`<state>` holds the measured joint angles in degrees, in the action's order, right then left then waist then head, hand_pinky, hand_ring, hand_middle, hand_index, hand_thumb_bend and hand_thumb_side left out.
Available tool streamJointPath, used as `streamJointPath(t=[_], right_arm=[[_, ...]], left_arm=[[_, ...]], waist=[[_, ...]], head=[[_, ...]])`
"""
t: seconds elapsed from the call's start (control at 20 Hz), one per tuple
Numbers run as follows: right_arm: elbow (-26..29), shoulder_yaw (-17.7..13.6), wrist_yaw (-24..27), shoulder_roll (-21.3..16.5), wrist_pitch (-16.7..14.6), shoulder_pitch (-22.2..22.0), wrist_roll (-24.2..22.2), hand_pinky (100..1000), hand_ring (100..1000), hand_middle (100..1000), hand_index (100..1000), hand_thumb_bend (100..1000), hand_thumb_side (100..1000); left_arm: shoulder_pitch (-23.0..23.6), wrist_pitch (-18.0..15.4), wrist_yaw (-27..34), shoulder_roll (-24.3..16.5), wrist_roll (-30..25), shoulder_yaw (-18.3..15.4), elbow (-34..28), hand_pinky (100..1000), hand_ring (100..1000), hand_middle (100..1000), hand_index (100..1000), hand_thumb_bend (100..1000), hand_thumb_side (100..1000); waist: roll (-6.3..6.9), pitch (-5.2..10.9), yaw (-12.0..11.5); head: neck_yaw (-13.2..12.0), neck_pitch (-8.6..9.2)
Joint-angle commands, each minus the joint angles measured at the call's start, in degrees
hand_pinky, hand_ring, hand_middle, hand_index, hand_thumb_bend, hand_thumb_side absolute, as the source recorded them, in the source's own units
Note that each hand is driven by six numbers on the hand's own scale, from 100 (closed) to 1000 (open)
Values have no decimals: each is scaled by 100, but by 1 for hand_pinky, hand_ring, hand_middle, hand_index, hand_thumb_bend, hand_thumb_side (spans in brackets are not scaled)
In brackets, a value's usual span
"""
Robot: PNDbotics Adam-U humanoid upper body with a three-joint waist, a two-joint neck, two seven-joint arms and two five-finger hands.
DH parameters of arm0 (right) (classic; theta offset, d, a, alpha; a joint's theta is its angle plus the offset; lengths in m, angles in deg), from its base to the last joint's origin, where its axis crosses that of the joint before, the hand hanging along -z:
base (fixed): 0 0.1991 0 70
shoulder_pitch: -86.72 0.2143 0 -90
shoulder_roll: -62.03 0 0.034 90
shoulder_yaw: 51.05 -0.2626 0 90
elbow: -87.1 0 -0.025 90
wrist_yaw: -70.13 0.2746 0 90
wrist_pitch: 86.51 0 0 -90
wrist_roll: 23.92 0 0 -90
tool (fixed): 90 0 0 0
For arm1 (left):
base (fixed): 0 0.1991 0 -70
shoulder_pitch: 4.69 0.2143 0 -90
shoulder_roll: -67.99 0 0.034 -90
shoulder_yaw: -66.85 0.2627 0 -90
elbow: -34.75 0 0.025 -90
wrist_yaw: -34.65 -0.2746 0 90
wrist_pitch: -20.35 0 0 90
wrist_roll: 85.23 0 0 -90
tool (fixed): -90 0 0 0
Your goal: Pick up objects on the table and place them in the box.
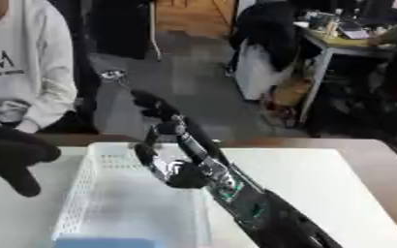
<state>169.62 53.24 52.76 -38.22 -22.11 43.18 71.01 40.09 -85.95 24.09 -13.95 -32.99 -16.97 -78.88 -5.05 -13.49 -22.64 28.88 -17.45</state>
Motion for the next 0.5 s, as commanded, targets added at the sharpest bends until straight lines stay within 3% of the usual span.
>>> streamJointPath(t=[0.05,0.4,0.5], right_arm=[[11,-84,-96,-143,11,85,35,883,962,1000,419,237,737],[72,-144,-49,-226,15,9,179,854,946,1000,456,231,732],[146,-180,31,-305,29,-46,238,839,938,1000,477,232,725]], left_arm=[[-64,7,-30,-61,-18,-54,-96,604,567,795,911,741,1000],[-14,-7,-51,-121,20,-70,-96,603,567,795,910,741,1000],[39,-49,-29,-177,65,-64,-96,600,567,794,908,742,1000]], waist=[[47,91,17],[67,103,93],[83,120,161]], head=[[47,58],[52,121],[196,338]])
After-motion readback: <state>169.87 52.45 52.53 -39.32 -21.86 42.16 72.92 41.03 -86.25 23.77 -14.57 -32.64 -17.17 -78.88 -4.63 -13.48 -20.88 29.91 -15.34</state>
